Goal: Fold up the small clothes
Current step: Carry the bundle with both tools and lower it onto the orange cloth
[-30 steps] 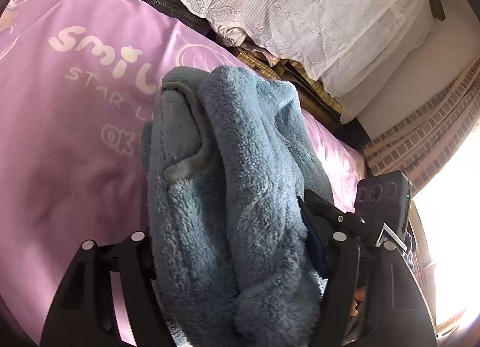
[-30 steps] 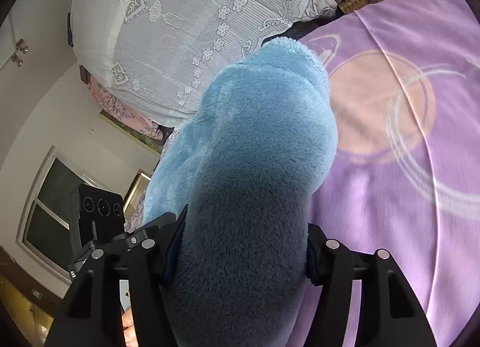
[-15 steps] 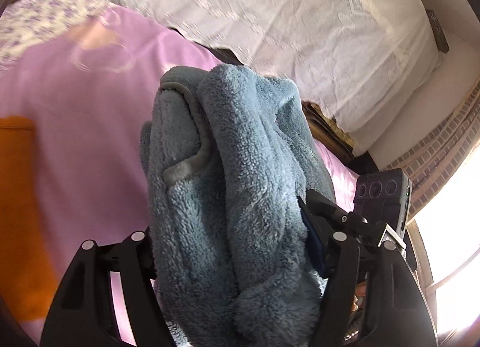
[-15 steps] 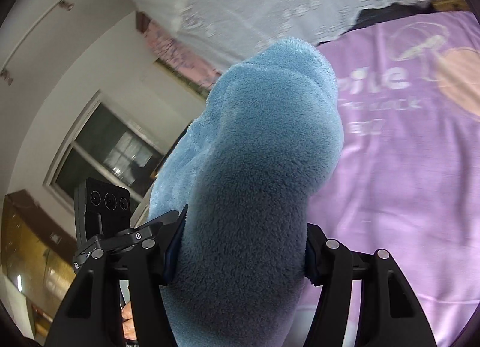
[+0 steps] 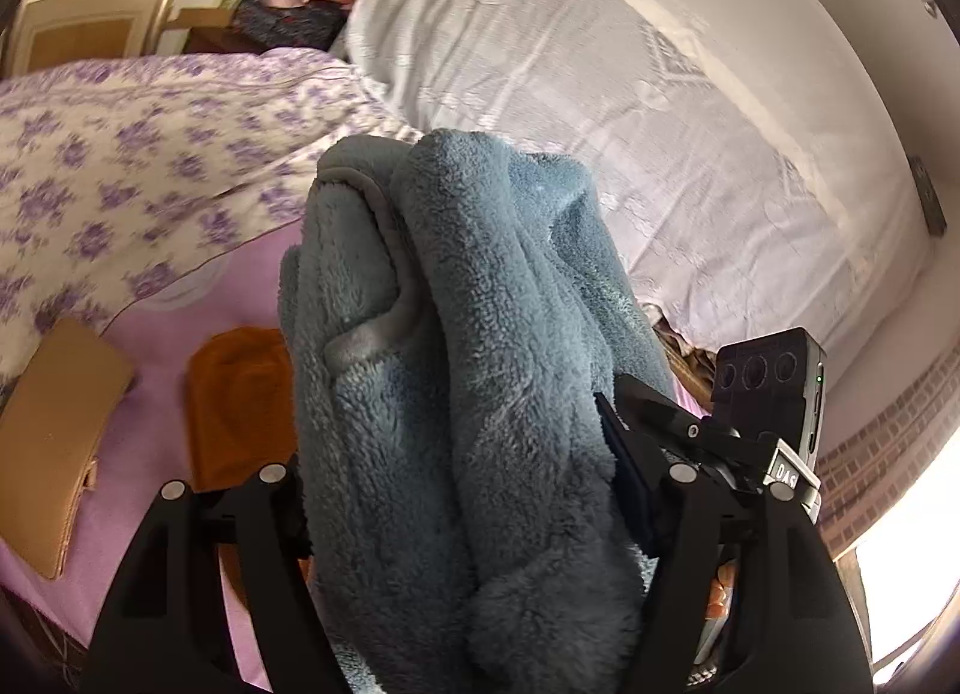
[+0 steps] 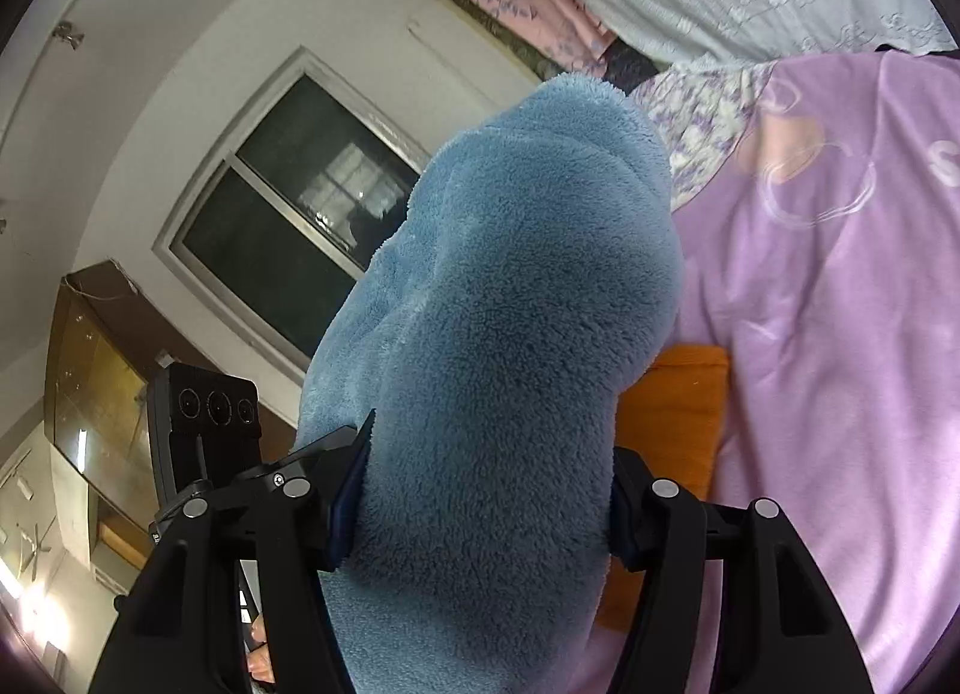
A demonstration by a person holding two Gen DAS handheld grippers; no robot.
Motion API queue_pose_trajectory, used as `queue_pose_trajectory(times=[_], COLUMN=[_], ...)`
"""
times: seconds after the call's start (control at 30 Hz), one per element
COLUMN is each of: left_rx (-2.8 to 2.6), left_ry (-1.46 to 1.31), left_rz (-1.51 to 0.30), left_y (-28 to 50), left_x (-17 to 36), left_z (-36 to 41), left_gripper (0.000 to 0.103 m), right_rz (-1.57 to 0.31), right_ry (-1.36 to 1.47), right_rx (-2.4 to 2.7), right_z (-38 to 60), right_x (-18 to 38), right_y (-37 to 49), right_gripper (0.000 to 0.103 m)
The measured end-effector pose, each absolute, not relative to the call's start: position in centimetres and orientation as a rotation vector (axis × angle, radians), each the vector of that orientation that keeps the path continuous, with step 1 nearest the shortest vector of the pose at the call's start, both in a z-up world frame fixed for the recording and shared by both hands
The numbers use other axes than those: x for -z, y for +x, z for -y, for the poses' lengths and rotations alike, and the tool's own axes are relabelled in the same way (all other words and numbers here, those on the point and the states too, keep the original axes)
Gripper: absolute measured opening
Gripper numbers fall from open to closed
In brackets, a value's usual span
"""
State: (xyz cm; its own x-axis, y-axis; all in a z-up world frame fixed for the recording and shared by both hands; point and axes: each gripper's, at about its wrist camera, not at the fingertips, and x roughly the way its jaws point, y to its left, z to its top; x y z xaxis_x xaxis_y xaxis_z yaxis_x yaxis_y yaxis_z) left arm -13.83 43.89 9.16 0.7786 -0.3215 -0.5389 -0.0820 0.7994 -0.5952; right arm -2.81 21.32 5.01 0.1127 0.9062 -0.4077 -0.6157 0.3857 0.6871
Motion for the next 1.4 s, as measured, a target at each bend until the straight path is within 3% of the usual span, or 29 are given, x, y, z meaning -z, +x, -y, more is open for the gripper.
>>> queue_pose_trajectory(times=[0.2, 0.3, 0.6, 0.73, 0.9, 1.0, 1.03, 1.1, 1.3, 1.4], left_rx=[0.097, 0.111, 0.072, 0.064, -0.100, -0.246, -0.299, -0.326, -0.436, -0.549], left_ry=[-0.787, -0.864, -0.812, -0.815, -0.665, -0.575, -0.564, -0.600, -0.492, -0.309], left_rz=[-0.789, -0.762, -0.761, -0.771, -0.715, -0.773, -0.822, -0.855, -0.840, -0.808], left_y=[-12.6, -12.6, -12.7, -13.4, -16.0, -15.5, -14.7, -13.9, -15.2, -16.6], left_x=[-1.3, 3.0, 2.4, 0.7, -3.8, -3.5, -2.3, -0.8, -2.8, -4.9], left_z=[-47.1, -47.8, -46.6, -47.0, -47.1, -47.1, -47.1, -47.3, -45.2, -41.9], left_gripper=[0.073, 0.081, 0.084, 0.084, 0.090, 0.094, 0.099, 0.099, 0.099, 0.098], right_rz=[-1.025, -1.102, -1.103, -1.098, -0.842, -0.721, -0.725, -0.782, -0.814, -0.764], right_ry=[0.304, 0.348, 0.372, 0.332, 0.184, 0.011, -0.046, -0.115, -0.009, -0.030], right_rx=[-1.063, -1.055, -1.115, -1.064, -0.963, -0.896, -0.876, -0.867, -0.853, -0.800], right_z=[-24.8, -25.5, -25.3, -25.0, -22.4, -22.7, -23.0, -24.0, -22.6, -21.7], right_x=[1.0, 5.6, 5.8, 4.2, -2.0, -3.6, -3.3, -0.9, -1.2, -3.1], right_y=[-1.8, -0.4, 0.3, 0.4, -2.9, -6.2, -6.8, -7.2, -6.2, -8.0], right_gripper=[0.063, 0.073, 0.075, 0.082, 0.082, 0.075, 0.070, 0.070, 0.076, 0.091])
